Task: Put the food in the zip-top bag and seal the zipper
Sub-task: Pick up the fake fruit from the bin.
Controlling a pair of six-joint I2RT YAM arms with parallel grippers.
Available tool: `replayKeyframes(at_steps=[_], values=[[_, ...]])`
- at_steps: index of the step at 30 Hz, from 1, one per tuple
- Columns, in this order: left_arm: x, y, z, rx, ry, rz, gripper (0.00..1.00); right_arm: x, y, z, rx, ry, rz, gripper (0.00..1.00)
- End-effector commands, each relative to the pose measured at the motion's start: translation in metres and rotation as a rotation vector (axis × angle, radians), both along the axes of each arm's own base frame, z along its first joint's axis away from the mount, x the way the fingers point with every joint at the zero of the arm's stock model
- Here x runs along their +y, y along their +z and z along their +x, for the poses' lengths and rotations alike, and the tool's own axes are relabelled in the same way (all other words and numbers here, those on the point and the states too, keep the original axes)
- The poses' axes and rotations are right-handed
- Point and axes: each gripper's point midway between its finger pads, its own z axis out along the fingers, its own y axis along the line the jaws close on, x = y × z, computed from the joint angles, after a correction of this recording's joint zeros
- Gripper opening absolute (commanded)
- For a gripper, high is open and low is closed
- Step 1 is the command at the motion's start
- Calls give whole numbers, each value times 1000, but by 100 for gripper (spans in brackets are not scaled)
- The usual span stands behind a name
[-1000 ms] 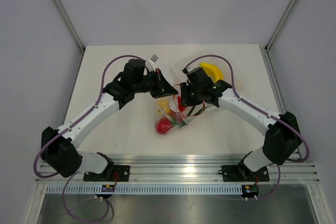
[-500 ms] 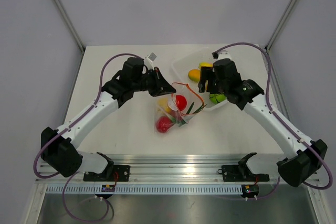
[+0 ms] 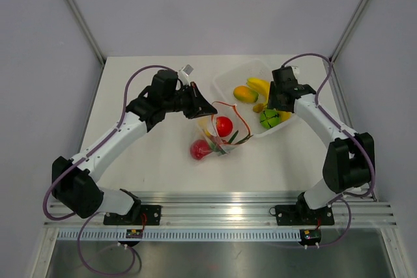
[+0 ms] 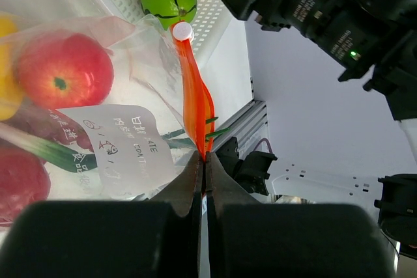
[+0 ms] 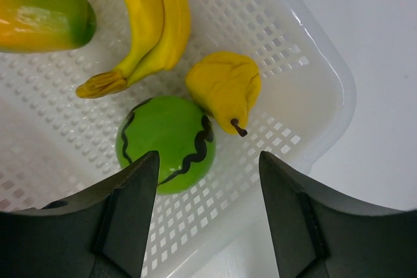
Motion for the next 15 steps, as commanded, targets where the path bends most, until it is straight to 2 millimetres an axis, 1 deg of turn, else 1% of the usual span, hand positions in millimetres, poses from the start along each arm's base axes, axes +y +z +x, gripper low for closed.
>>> replayKeyframes(at_steps=[1, 4, 5, 7, 8, 11, 15], values=[[-7, 33, 6, -92, -29, -67, 0, -15, 2, 18, -44, -44, -83, 69], [-7, 33, 5, -93, -32, -68, 0, -21, -12, 22, -11, -54, -104, 66], [-7, 33, 4, -92, -35, -68, 0, -25, -21, 23, 6, -64, -120, 65], [-7, 33, 4, -94, -37, -68, 0, -29, -25, 26, 9, -75, -121, 61], [-6, 32, 3, -93, -37, -67, 0, -30, -32, 27, 24, -73, -118, 60], [-7, 30, 2, -87, -42, -69, 0, -31, -38, 33, 29, -78, -118, 55], [-8, 32, 2, -91, -43, -76, 0, -32, -43, 40, 36, -77, -127, 54]])
